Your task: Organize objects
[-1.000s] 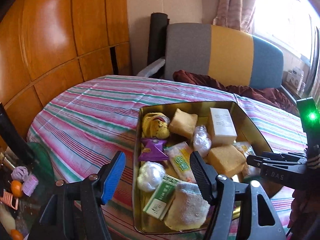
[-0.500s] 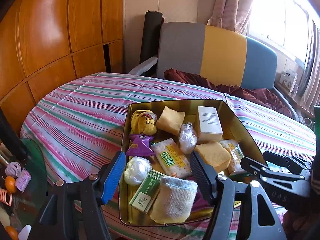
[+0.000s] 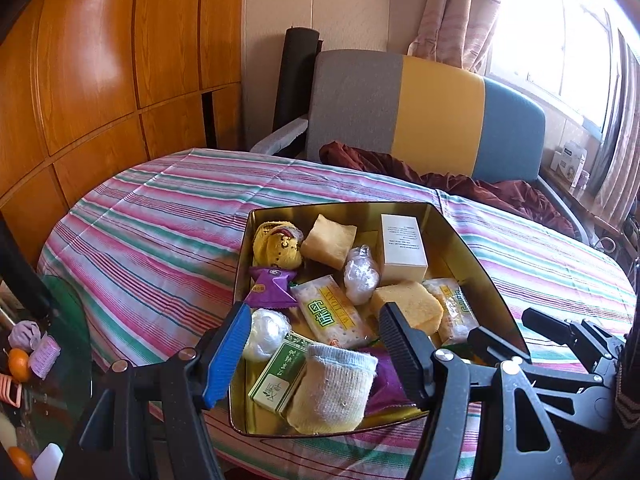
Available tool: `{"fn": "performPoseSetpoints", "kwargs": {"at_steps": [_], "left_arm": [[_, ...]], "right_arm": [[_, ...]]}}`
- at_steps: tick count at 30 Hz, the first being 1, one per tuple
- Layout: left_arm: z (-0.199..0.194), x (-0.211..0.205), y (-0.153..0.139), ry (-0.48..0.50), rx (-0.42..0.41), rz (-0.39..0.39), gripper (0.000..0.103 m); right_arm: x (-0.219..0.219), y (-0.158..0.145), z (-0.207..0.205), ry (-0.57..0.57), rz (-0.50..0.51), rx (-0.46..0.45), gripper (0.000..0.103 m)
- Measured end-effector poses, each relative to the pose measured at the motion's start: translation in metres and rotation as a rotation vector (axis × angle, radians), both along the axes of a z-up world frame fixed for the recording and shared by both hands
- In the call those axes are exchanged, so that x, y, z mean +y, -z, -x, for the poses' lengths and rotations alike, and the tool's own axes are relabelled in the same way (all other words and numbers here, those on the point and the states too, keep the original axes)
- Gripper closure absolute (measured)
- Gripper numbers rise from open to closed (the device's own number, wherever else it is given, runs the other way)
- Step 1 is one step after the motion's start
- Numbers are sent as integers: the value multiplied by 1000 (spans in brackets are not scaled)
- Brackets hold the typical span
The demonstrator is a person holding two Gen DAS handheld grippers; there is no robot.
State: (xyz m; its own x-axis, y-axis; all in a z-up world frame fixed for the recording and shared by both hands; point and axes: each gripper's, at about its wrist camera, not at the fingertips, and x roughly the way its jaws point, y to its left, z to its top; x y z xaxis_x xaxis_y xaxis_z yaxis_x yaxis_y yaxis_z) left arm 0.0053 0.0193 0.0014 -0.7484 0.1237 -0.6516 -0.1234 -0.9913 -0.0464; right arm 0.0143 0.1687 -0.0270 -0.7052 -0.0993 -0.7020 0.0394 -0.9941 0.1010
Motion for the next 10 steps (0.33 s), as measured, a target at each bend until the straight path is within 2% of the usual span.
{"fn": "performPoseSetpoints", "kwargs": {"at_steps": [10], "left_arm": [[1,-3,0,-1,-1,-8,37]], "right_arm": [[-3,3,-1,-9,-11,-7,26]]}}
